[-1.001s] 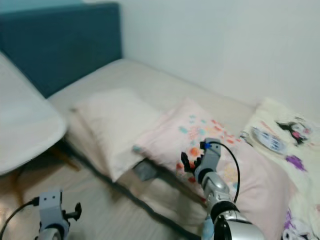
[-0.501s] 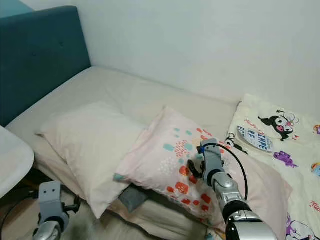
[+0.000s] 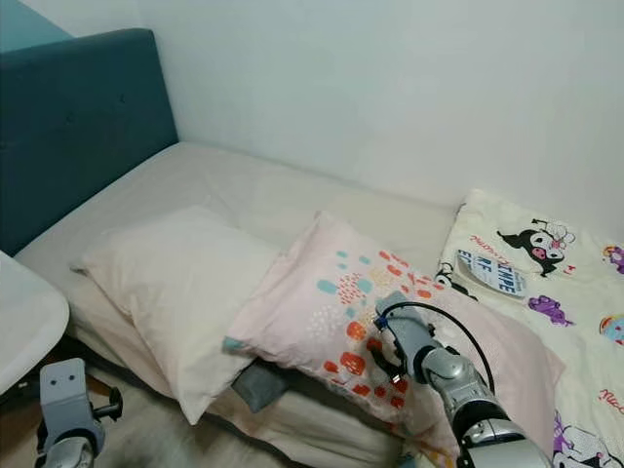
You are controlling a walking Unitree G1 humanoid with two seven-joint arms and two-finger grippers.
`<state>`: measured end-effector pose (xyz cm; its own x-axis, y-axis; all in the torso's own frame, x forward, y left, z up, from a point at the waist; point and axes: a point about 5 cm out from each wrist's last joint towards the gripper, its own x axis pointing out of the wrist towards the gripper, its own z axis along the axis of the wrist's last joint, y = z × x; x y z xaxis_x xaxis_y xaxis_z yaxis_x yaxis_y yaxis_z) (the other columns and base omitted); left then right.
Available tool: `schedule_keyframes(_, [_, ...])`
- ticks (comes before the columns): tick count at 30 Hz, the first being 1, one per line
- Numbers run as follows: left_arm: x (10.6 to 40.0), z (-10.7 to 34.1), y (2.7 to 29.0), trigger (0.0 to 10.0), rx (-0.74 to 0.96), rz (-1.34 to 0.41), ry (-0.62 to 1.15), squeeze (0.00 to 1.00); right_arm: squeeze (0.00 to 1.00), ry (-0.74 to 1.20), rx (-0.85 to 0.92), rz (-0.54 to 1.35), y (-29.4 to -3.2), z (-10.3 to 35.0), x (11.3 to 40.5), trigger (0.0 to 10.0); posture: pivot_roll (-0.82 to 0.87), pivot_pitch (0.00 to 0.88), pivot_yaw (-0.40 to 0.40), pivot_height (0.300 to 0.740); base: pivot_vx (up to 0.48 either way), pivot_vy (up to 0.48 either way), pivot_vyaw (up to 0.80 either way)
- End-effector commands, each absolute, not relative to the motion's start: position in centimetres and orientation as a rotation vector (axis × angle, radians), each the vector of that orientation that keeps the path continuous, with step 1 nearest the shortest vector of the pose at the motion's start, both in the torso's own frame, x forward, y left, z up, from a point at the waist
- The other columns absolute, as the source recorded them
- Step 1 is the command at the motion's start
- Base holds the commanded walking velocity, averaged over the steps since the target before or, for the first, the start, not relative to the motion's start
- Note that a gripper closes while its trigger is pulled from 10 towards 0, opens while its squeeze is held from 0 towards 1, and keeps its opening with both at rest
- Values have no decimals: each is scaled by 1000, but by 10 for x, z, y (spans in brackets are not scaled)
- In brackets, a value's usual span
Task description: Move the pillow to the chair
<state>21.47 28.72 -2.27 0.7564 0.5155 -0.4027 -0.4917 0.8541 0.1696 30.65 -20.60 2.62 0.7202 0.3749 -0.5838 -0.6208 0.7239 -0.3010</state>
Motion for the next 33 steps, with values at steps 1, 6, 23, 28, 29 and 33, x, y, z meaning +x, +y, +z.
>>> schedule_keyframes(1, [221,-15,293,10000,61,558,420,0,0,522,-573,713,-201,24,300,10000,-45,0,-65,715,0,0,0])
schedule_keyframes(6, [228,-11,289,10000,64,536,395,0,0,490,-738,807,-196,27,300,10000,-52,0,-62,705,0,0,0])
schedule_keyframes(23, [243,5,288,10000,90,504,306,0,0,419,-986,471,-222,61,335,10000,-36,0,-70,650,0,0,0])
schedule_keyframes(28, [244,14,293,10000,113,511,262,0,0,455,-860,405,-227,54,330,10000,-27,0,-67,635,0,0,0])
schedule_keyframes(29, [247,20,297,10000,123,515,233,0,0,459,-830,374,-228,53,330,10000,-24,0,-65,630,0,0,0])
schedule_keyframes(33, [252,35,304,10000,141,516,169,0,0,464,-787,324,-231,52,329,10000,-21,0,-57,615,0,0,0])
